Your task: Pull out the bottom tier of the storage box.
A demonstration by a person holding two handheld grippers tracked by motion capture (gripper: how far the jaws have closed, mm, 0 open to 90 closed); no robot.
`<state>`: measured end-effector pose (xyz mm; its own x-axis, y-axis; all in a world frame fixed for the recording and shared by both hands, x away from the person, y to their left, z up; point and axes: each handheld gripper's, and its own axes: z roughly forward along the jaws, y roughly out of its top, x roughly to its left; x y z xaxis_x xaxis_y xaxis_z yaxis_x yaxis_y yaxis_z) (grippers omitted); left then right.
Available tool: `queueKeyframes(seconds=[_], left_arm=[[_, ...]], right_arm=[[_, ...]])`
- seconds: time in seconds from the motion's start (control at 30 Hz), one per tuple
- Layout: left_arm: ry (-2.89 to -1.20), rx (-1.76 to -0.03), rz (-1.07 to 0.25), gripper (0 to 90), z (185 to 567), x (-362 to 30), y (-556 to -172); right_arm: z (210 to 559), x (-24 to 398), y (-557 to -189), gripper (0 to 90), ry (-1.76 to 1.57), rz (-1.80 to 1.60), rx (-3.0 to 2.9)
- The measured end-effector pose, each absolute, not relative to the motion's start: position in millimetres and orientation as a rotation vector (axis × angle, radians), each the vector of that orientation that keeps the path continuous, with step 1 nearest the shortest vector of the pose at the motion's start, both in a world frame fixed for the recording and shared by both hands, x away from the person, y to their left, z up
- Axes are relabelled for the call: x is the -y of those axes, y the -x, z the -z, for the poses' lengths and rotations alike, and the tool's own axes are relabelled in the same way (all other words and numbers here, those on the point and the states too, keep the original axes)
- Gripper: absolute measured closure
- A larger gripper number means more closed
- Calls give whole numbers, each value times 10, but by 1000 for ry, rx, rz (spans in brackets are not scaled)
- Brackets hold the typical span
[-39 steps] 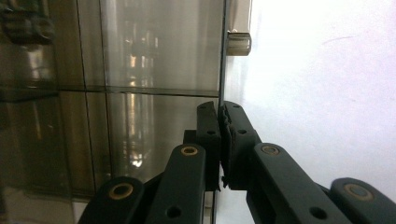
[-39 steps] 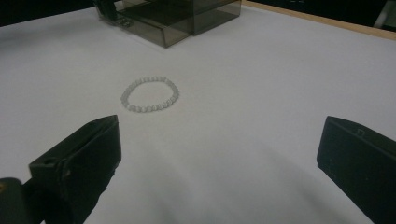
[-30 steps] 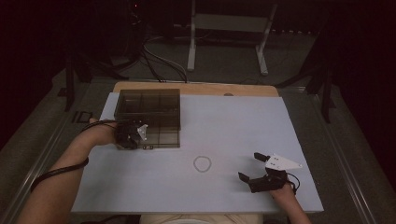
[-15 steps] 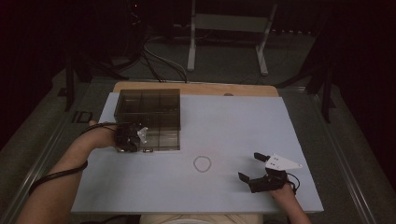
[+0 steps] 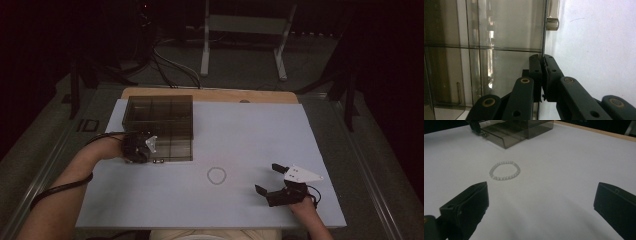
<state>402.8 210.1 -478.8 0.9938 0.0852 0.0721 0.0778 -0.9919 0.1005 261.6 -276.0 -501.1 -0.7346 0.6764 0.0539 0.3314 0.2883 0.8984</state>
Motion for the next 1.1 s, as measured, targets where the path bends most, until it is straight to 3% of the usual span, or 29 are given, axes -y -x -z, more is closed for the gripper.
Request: queueKeyframes(seconds=[0.3,0.57,1.1], left_arm=[[-3026,-163,-121,865,4784,-2112,-4038],[-2877,-362,-94,746,4633,-2207,-4063],[-2615,-659,-210,574,4443,-2367,-4018]], right_arm=[[5012,2757,-2615,0,-907,-1422,-2228],[5012,2758,-2615,0,-907,-1423,-2228],[5012,2759,-2616,0,-913,-1424,-2225]])
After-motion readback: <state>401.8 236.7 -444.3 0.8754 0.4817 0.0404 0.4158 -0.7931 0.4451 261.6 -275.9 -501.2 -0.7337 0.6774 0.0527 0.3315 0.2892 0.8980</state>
